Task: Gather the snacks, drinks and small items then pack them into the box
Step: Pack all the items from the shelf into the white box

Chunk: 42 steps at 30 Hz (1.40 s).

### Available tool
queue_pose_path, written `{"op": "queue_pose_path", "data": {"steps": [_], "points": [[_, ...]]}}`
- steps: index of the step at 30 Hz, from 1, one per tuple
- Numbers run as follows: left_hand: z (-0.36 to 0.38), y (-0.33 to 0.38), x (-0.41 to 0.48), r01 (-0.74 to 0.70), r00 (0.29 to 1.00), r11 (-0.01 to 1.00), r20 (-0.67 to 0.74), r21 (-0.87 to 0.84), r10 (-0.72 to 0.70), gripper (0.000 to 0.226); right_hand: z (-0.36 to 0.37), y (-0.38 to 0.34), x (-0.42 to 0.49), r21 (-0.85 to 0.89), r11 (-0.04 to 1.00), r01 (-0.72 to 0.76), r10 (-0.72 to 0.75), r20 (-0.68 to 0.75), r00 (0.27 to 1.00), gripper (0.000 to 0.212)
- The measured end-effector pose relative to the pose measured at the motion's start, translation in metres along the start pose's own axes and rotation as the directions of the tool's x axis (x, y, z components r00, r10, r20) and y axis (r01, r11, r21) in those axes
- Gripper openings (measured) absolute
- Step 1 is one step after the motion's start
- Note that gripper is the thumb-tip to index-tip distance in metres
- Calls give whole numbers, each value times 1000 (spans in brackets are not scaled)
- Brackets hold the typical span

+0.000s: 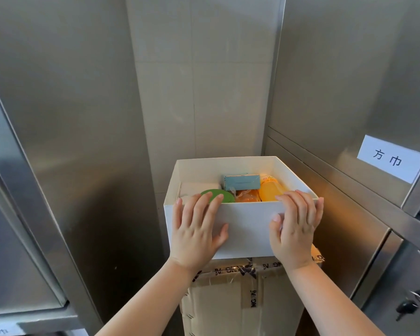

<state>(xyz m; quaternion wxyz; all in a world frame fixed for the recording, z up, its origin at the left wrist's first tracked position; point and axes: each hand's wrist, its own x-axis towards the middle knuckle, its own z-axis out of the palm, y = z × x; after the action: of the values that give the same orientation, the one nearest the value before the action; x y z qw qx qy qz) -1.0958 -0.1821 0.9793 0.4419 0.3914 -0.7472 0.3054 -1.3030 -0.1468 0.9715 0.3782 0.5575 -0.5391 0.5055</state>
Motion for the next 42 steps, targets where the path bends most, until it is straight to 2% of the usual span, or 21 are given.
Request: {"op": "queue_pose_path", "data": {"steps": [22,27,42], "points": [[54,-19,27,81,993,996,95,-38,-77,49,69,19,17,-52,998,-30,32,32,999,25],[70,-27,33,69,994,997,86,-18,-68,55,81,18,22,-49,998,-46,48,43,998,25],[140,-60,54,42,998,999,44,-28,-41,50,146,32,38,-12,991,-132,133,113,985,25]]}}
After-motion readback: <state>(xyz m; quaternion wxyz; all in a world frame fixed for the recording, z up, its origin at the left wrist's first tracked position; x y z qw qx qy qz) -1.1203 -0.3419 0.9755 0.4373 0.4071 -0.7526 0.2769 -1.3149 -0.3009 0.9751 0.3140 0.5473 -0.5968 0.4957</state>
